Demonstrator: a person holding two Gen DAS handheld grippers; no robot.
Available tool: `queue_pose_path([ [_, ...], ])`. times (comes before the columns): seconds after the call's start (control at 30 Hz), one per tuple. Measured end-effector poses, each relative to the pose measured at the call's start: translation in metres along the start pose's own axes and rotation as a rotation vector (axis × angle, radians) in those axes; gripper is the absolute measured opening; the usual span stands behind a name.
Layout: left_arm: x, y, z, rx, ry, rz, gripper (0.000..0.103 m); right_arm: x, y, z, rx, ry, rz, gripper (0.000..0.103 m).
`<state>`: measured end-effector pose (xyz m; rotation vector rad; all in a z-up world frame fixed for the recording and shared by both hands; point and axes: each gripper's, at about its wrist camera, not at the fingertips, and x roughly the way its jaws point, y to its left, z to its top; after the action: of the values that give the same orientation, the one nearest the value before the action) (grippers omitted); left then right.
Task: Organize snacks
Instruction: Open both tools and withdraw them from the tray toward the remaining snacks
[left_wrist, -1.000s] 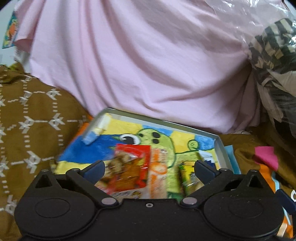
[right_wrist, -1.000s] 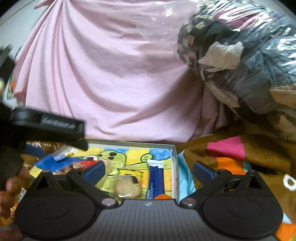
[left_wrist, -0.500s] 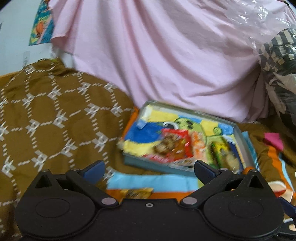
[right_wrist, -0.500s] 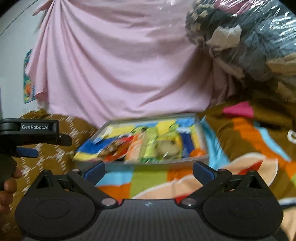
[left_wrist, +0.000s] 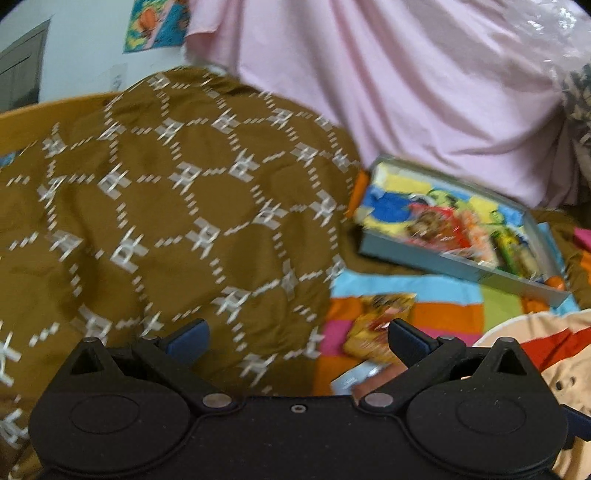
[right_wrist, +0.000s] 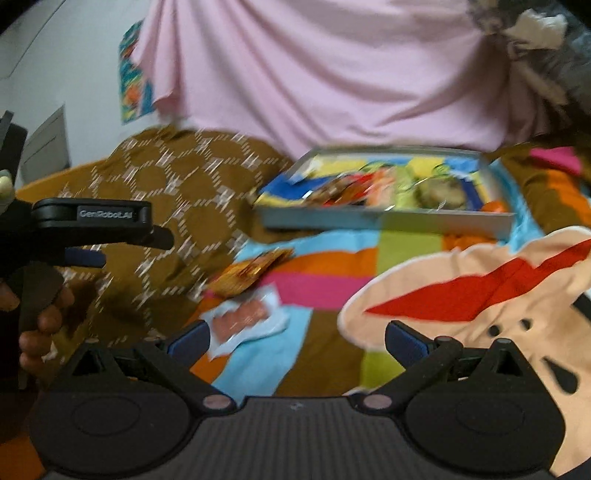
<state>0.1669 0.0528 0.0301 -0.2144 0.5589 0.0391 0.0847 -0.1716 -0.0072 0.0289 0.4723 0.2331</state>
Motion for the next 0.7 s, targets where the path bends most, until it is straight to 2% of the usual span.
queue_pose_path([
  [0.23, 0.003, 0.017, -0.017, 0.001, 0.039, 0.033, 0.102, 0.009, 0.016, -0.008, -0.049, 0.069, 0.035, 0.103],
  [0.7, 0.018, -0.001, -0.015, 0.089, 0.056, 0.007, 0.102, 0.033, 0.015, -0.012, -0.002, 0.157, 0.074, 0.103],
])
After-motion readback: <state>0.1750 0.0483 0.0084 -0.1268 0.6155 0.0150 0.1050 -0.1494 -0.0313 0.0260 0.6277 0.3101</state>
